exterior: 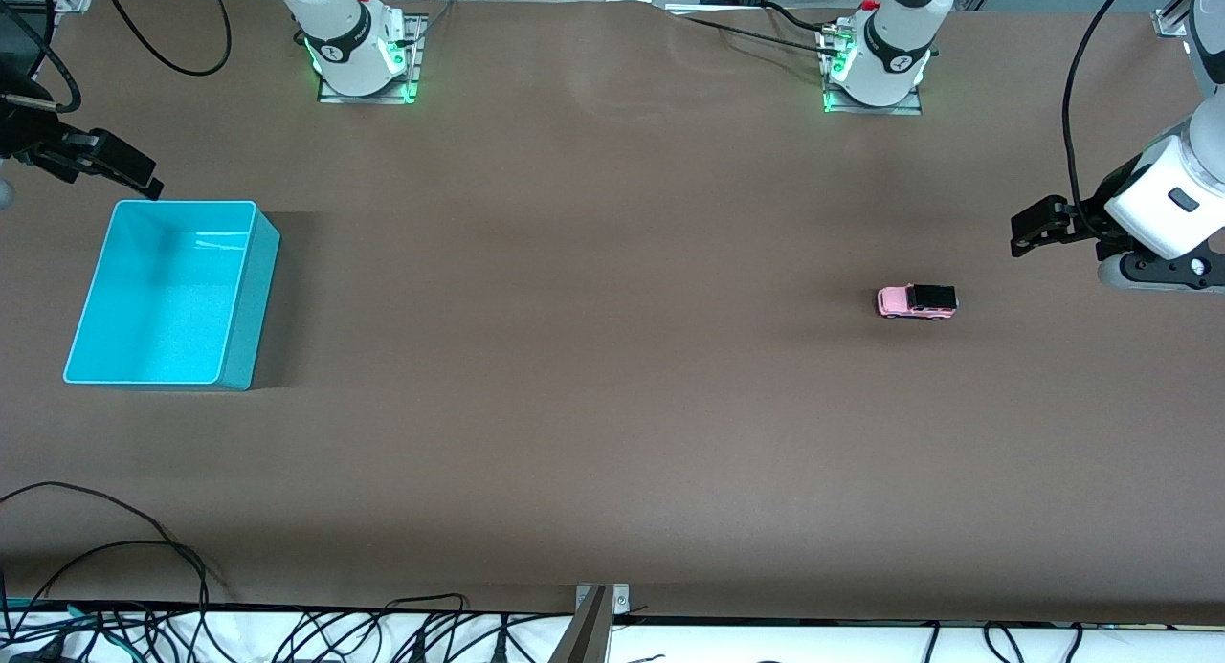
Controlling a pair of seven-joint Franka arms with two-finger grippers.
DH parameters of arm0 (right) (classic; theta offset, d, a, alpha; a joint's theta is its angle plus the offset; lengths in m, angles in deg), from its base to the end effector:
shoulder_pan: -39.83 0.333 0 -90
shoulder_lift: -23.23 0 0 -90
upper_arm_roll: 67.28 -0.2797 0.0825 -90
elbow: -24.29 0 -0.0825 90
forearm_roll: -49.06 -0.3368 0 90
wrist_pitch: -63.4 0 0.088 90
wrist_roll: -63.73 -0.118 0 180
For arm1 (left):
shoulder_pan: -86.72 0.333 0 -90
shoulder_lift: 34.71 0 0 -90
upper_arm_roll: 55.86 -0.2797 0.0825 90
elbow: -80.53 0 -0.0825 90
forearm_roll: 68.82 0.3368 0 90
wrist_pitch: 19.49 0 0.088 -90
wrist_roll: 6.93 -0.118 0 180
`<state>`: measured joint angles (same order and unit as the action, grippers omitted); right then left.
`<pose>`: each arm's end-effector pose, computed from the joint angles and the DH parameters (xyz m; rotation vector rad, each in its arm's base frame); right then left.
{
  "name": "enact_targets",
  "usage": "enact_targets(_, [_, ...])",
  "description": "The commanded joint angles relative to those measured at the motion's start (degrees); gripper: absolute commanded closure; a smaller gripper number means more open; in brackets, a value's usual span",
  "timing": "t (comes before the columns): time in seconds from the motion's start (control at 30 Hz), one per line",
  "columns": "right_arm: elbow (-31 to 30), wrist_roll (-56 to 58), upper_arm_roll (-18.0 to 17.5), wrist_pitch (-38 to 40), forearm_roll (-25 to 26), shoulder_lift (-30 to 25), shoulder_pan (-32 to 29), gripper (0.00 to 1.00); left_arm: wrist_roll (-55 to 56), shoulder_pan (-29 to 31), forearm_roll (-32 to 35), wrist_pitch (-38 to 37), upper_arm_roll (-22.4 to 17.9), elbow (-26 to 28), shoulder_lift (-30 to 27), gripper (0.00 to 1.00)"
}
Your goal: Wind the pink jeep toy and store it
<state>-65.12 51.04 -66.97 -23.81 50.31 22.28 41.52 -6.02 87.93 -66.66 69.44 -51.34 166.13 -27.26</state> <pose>0.4976 0.0093 0.5857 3.1019 -0.3084 -0.0296 0.5375 -0.0241 0.5403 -3.1089 0.0657 0.1096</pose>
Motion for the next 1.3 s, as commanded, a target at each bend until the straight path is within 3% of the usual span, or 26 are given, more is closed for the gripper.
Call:
enact_targets(0.0, [0.4, 0.8, -0.2, 0.5, -0.1, 0.1, -0.3, 0.00, -1.2, -0.1, 0.9, -0.6, 0.1, -0.2, 0.0, 0.00])
enact_targets(1.27, [0.4, 0.9, -0.2, 0.2, -0.1, 0.1, -0.3, 0.00, -0.4, 0.0, 1.1, -0.9, 0.1, 0.3, 1.5, 0.00])
